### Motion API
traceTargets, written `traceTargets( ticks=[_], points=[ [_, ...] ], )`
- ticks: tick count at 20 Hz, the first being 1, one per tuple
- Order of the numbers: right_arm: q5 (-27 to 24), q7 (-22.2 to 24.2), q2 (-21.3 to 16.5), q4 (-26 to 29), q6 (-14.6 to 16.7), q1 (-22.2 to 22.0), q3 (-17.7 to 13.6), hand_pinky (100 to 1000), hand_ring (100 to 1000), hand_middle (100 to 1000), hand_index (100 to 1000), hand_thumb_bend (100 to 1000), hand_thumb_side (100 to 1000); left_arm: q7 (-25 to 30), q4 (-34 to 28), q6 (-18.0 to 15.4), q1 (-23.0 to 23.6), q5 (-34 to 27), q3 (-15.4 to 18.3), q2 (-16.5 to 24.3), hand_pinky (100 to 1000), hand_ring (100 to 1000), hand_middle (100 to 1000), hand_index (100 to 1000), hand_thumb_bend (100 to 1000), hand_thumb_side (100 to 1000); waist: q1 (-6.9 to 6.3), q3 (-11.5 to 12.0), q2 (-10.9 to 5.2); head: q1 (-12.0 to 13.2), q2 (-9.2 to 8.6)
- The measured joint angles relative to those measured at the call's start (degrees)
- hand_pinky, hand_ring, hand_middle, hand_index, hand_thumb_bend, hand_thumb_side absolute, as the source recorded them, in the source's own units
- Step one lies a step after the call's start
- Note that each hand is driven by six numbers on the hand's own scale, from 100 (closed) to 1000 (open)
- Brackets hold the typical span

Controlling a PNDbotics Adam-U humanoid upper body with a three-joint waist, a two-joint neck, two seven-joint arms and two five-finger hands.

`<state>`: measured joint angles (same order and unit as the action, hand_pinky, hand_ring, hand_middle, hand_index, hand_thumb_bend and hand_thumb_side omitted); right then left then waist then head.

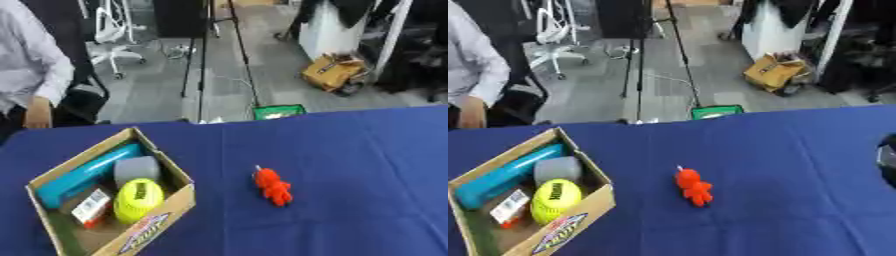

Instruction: Pick up objects on the table and place them in the box.

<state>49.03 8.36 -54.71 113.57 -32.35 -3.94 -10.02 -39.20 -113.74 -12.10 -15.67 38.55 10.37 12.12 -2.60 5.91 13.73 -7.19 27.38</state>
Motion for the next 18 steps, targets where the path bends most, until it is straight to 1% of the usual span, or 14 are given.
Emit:
traceTargets(
  ticks=[3,5,6,9,13,18],
  points=[
    [-2.77,5.20,-0.65,0.00,-0.18,0.80,0.59,811,888,895,933,100,985,0.48,0.00,0.11,-0.04,-0.14,-0.22,0.00,888,809,878,849,100,867,0.01,-0.18,-0.37,-0.53,0.29],
    [-3.33,8.24,-0.78,0.00,-0.04,1.30,0.89,811,888,895,933,100,985,0.72,0.00,0.17,-0.06,-0.20,-0.29,0.00,888,809,878,849,100,867,0.02,-0.21,-0.42,-0.78,0.31],
    [-3.49,9.45,-0.91,0.00,0.11,1.47,0.93,826,893,890,927,100,975,0.80,0.00,0.15,-0.07,-0.22,-0.30,0.00,888,809,877,845,100,865,0.02,-0.22,-0.44,-0.89,0.31],
    [-4.00,13.12,-1.08,0.00,1.08,1.53,1.50,827,893,889,927,100,974,1.14,0.00,0.25,-0.10,-0.25,-0.30,0.00,888,809,877,844,100,865,0.13,-0.24,-0.69,-1.07,0.31],
    [-4.27,16.18,-1.09,0.00,2.21,2.32,1.64,825,891,885,924,100,968,1.43,0.00,0.22,-0.10,-0.41,-0.32,0.00,887,809,877,841,100,863,0.30,-0.34,-0.80,-1.20,0.32],
    [-4.62,17.89,-1.34,0.00,3.52,4.52,2.41,829,899,893,941,100,976,1.68,0.00,0.22,-0.10,-0.63,-0.45,0.00,887,808,877,838,100,863,0.35,-0.46,-1.06,-1.37,0.81]
  ],
)
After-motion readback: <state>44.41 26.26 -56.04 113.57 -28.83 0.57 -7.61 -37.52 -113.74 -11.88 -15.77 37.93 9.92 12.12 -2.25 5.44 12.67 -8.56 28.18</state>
